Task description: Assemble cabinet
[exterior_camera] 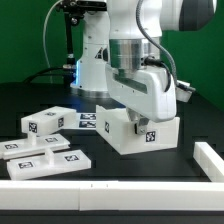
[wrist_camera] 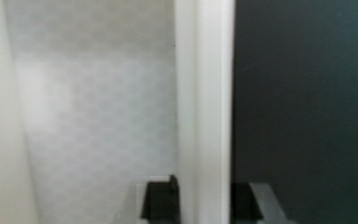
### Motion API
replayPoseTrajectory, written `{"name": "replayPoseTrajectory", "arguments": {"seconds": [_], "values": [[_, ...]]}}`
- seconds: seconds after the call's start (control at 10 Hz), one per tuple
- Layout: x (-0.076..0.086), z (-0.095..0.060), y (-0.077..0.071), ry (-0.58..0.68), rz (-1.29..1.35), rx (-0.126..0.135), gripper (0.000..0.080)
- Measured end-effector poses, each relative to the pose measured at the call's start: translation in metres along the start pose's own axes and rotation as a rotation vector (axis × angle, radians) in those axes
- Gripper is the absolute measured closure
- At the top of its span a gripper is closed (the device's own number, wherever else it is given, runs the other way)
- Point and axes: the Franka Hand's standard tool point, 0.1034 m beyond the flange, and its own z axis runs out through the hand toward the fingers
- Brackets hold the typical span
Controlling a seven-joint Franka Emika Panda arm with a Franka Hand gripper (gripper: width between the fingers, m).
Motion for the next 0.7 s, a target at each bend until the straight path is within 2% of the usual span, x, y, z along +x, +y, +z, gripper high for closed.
{"name": "replayPoseTrajectory", "arguments": {"seconds": [0.2,0.3,0.5,0.6,0.7], "values": [[-0.001,0.001,-0.001,-0.010,0.151,0.008,0.0709],[0.004,0.000,-0.011,-0.020,0.322,0.034,0.0709],[0.013,0.001,-0.038,-0.038,0.505,0.083,0.0709],[0.014,0.000,-0.044,-0.044,0.589,0.099,0.0709],[0.013,0.000,-0.043,-0.044,0.591,0.097,0.0709]]}}
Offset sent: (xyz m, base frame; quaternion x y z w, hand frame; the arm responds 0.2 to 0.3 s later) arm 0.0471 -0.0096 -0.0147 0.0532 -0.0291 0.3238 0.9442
